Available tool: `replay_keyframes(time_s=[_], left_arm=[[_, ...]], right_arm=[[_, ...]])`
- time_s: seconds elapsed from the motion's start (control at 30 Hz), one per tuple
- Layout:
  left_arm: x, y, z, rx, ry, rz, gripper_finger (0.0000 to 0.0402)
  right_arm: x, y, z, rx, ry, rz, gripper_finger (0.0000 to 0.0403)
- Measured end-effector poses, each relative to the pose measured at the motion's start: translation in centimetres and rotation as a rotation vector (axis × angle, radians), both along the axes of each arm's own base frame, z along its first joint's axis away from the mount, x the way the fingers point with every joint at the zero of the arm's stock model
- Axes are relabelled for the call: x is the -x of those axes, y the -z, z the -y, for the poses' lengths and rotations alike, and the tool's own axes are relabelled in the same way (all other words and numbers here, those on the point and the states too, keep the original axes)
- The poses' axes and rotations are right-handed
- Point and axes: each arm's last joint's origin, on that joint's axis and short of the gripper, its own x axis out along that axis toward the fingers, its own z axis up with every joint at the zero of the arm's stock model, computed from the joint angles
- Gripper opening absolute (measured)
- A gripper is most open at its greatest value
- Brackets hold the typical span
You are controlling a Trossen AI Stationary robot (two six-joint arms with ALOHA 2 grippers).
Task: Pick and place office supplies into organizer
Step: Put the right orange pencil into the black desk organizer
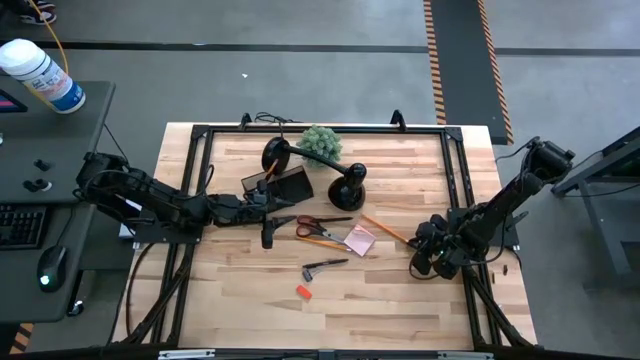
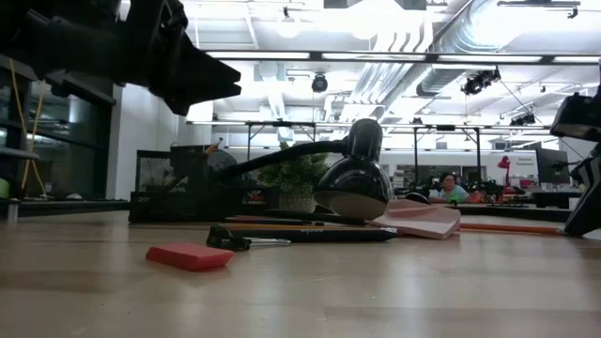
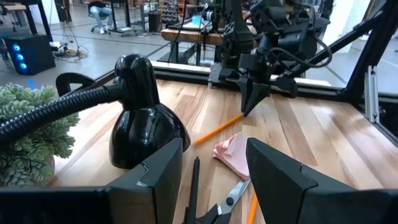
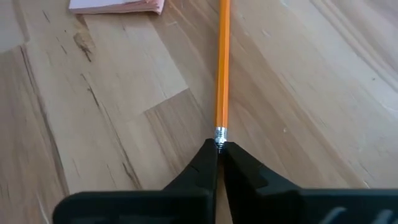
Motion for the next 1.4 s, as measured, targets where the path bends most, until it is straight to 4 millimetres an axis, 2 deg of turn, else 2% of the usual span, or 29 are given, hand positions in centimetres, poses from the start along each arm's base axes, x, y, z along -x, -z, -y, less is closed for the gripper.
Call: replay_keyframes(time_s=[0.37, 0.93, 1.4], left_arm=[[0.0, 0.0, 0.0, 0.0, 0.0, 0.004, 0.0168], [0.0, 0.0, 0.0, -0.015, 0.004, -0.001, 0.0168], [0.0, -0.1, 0.0, -0.03, 0.007, 0.001, 0.0168]], right_arm=[[-0.9, -1.5, -0.9, 0.026, -0.043, 0.002, 0.0002], [-2.0, -5.6, -1.8, 0.181, -0.042, -0.036, 0.0], [-3.7, -10.2, -3.0, 0.383, -0.103, 0.109, 0.0]])
